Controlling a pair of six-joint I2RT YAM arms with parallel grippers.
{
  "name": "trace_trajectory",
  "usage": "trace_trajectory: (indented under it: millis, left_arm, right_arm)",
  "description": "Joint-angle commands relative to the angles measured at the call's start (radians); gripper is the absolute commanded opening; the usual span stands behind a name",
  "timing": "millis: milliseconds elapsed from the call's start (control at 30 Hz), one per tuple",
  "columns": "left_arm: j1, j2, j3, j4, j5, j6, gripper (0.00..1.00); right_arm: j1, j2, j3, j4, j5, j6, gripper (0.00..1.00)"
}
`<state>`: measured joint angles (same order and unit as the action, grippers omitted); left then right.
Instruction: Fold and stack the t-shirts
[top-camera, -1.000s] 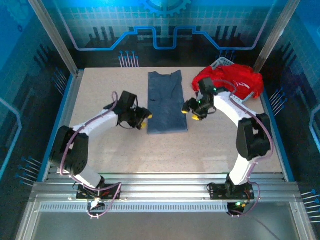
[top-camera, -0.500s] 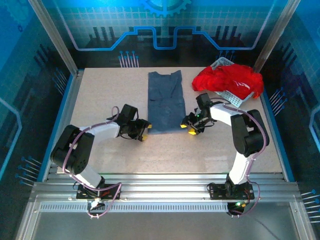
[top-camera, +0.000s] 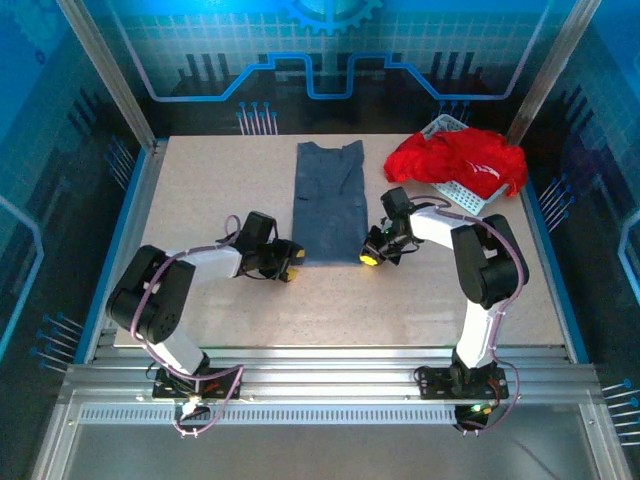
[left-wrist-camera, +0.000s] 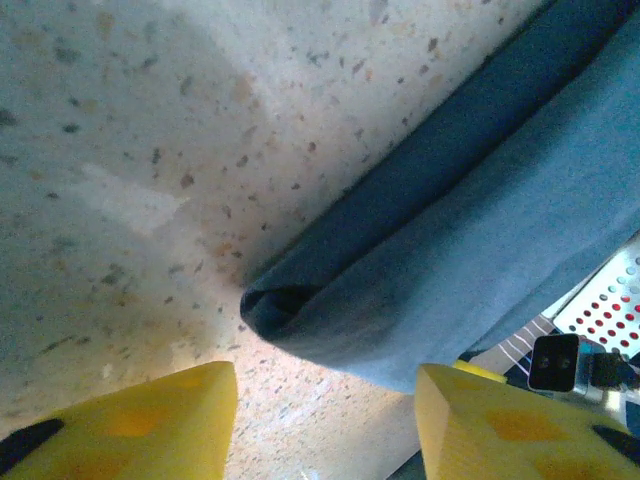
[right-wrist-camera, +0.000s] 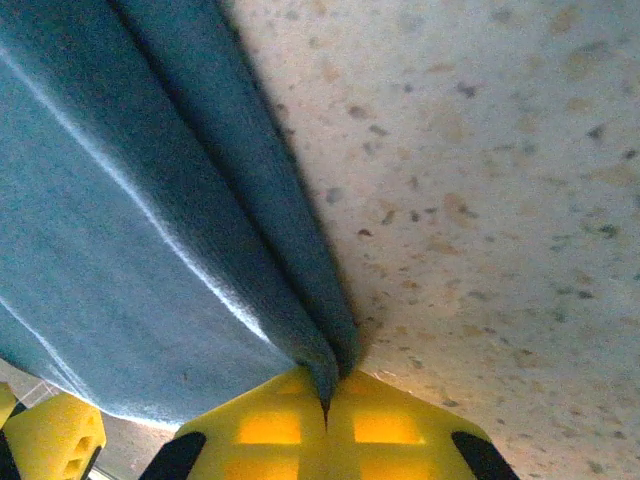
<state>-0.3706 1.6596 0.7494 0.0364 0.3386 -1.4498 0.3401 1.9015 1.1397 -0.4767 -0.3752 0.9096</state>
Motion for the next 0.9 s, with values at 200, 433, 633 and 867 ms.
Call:
trace_trajectory:
  millis: [200,433,633,867]
  left_arm:
    - [0.007,0.042,0.081,-0.123,-0.067,0.1,0.35]
    - [0.006,0.046,0.083,-0.109,-0.093,0.128,0.0]
    - [-0.02,-0.085,0.033,-0.228,-0.087,0.187,0.0]
    - [-0.118,-0.322,-0.098,-0.379,-0.036,0.245,0.0]
  right_arm:
    - [0.007,-0.041,-0.025,-0.017,0.024,0.001,0.0]
    - [0.021,-0.056,-0.029,-0.033,0.005,-0.012,0.0]
    - [0.049,-0.135,-0.083,-0.06,0.018,-0.012,0.0]
    - [0.147,-0.334,-0.24,-0.118,0.03,0.021,0.0]
